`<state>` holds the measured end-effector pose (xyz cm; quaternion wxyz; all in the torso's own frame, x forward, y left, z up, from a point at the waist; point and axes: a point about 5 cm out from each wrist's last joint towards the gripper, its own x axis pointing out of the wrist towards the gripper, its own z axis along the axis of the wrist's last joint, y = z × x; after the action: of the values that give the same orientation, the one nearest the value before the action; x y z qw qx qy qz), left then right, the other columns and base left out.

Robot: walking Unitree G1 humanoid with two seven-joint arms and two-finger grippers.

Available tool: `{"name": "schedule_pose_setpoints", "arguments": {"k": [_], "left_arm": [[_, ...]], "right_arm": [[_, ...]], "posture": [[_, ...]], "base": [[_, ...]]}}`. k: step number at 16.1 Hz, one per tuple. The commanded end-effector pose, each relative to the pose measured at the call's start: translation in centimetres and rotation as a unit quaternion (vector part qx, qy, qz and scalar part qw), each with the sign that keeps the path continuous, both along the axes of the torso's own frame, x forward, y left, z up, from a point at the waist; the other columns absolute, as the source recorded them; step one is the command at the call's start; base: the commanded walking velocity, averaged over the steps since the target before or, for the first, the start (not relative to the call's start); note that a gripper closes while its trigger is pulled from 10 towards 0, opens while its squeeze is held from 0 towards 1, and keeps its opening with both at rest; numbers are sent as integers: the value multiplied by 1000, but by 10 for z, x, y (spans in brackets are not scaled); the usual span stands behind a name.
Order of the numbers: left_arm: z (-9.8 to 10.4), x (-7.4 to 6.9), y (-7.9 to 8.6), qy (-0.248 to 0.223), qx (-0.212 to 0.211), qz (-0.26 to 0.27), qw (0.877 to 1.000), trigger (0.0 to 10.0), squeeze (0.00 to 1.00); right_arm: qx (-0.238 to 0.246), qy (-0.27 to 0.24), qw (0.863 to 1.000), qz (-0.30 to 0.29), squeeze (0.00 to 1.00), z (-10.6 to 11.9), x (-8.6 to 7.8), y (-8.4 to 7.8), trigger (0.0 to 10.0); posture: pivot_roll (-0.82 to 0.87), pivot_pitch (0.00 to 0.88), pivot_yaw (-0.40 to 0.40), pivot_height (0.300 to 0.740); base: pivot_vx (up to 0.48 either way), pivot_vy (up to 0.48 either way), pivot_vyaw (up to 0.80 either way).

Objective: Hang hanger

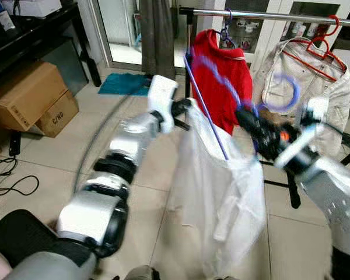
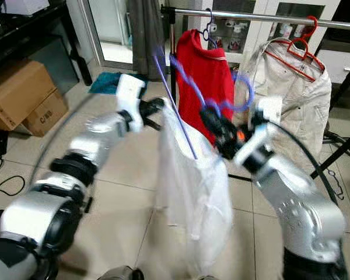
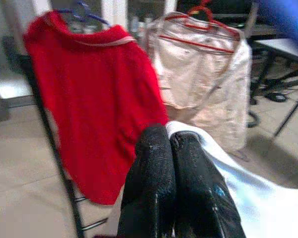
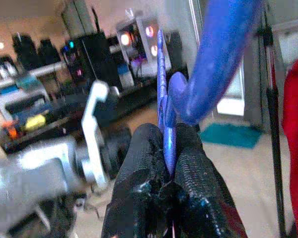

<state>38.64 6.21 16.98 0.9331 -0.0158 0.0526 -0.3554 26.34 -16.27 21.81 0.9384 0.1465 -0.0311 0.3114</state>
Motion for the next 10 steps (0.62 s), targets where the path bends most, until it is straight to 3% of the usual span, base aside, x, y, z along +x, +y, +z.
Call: {"name": "schedule_pose_setpoints", "arguments": {"k": [1,4,6,7,8,9,10], "left_arm": [[9,0,-4,-12,-9,-15,1000,0,0],[14,-26,-37,-29,-24,-152,988,0,0],[18,-38,-42,-38,-33,-199,979,0,0],[23,-42,-39,-38,-53,-208,976,0,0],[34,-42,-31,-33,-102,-194,975,0,0],[39,-40,-25,-32,-118,-180,976,0,0],[40,-35,-8,-33,-109,-140,984,0,0]], "right_arm": [[18,-10,1000,-23,0,7,4,-4,0],[56,-22,983,-175,0,15,31,-25,0],[88,-41,967,-237,0,19,36,-39,0],[123,-43,955,-266,0,19,37,-49,0],[130,-23,949,-285,0,8,37,-56,0],[109,-14,949,-295,0,2,37,-58,0],[63,3,947,-315,0,-10,35,-62,0]], "posture": [[-21,0,88,740],[-21,0,91,740],[-18,0,88,740],[-16,0,84,740],[-13,0,83,740],[-12,0,84,740],[-13,0,85,740]], "base": [[0,0,0],[0,0,0],[0,0,0],[0,0,0],[0,0,0],[0,0,0],[0,0,0]]}}
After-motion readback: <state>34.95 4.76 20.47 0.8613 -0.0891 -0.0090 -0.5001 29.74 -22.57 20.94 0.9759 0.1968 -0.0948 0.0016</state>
